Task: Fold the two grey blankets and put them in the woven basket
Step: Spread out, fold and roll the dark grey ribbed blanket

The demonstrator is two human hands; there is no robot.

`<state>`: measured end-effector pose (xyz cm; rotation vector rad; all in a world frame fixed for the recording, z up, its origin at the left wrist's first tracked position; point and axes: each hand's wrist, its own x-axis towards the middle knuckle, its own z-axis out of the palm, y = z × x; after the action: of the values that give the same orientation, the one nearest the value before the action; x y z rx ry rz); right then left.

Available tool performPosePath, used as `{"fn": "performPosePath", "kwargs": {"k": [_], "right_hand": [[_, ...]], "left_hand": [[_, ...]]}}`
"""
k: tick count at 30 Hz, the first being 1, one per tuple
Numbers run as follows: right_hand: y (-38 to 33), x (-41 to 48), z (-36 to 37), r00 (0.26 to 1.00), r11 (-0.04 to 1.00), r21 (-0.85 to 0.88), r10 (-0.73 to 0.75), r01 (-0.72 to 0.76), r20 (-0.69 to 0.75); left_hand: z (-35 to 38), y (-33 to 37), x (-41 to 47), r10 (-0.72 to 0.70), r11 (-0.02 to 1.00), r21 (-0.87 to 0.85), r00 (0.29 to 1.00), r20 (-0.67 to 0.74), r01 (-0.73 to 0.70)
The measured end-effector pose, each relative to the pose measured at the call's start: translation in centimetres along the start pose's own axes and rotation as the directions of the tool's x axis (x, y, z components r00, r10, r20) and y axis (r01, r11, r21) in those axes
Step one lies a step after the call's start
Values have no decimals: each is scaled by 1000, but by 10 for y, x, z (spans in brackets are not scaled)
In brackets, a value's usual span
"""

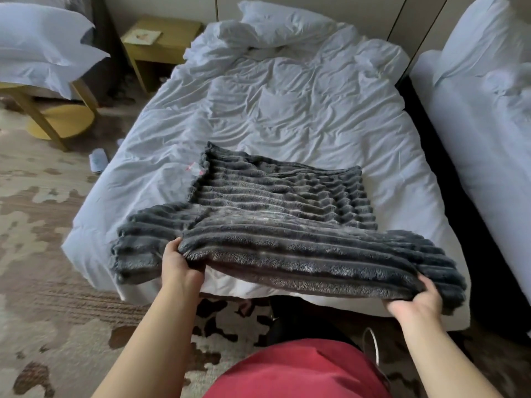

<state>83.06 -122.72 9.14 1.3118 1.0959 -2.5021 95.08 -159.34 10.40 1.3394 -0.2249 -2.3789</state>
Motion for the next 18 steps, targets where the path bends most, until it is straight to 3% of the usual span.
{"fn": "performPosePath", "kwargs": {"k": [5,10,12,13,15,18], "right_hand": [[-20,14,57,1000,1000,13,19,-19,10],[-43,56,130,993,991,127,-48,34,112],[-47,87,156,977,997,-44,-60,70,204],[-44,107,166,973,971,-219,-40,92,229],[-27,145,183,979,811,-576,22,100,201],[3,192,194,986,521,-853,125,32,114]], "left_hand": [[59,6,26,86,990,119,995,-58,-78],[131,12,71,237,960,115,960,151,-255],[153,8,101,250,918,250,940,233,-307],[160,1,118,243,846,421,939,244,-328],[166,-17,150,219,519,804,955,202,-289],[160,-44,183,91,62,985,984,155,-161]]}}
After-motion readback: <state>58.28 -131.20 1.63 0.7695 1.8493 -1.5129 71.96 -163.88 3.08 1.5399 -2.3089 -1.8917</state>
